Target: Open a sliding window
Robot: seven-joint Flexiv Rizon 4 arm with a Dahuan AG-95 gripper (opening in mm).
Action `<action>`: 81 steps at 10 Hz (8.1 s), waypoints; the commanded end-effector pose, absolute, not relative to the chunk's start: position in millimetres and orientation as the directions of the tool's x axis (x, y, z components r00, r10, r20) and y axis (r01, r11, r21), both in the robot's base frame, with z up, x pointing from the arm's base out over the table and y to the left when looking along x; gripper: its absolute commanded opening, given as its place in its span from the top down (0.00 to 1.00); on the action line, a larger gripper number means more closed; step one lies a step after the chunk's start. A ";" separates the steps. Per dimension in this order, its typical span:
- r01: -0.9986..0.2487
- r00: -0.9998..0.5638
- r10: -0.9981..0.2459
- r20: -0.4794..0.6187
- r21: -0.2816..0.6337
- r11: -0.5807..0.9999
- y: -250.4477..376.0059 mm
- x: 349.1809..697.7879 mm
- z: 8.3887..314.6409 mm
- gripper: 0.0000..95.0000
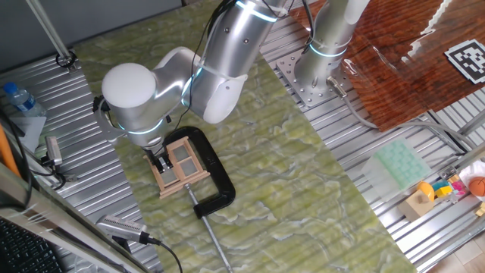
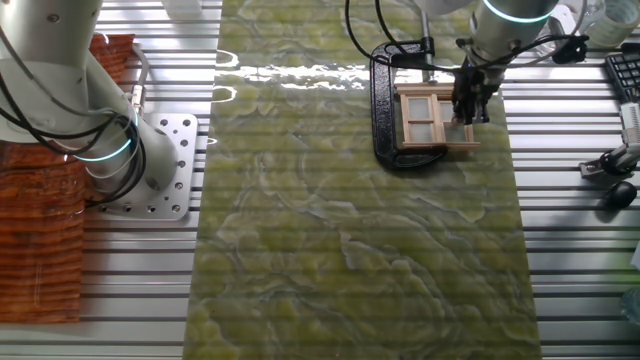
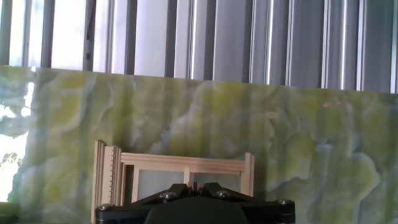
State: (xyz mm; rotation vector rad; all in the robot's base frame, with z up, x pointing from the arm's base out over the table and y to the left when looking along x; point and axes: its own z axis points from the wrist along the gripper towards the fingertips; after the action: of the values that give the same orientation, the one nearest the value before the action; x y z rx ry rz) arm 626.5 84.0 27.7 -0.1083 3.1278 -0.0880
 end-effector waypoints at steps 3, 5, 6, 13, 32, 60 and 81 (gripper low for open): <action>-0.061 -0.998 -0.062 -0.009 -0.053 0.997 83.8 625.6 26.6 1.00; -0.061 -0.998 -0.061 -0.006 -0.053 0.997 84.5 625.3 25.8 1.00; -0.060 -0.998 -0.060 -0.007 -0.053 0.997 85.0 625.1 24.7 1.00; -0.059 -0.998 -0.060 -0.008 -0.053 0.997 86.0 625.0 21.6 1.00; -0.030 -0.999 -0.029 -0.018 0.038 0.999 112.3 612.6 47.1 1.00; 0.015 -0.999 0.013 0.030 0.038 0.999 83.7 627.9 50.4 0.00; -0.002 -1.000 -0.004 0.028 0.049 0.999 99.8 622.0 17.2 0.00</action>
State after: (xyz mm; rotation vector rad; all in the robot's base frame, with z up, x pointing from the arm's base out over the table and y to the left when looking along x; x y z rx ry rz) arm 622.6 100.1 14.9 -0.0050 3.1673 0.0782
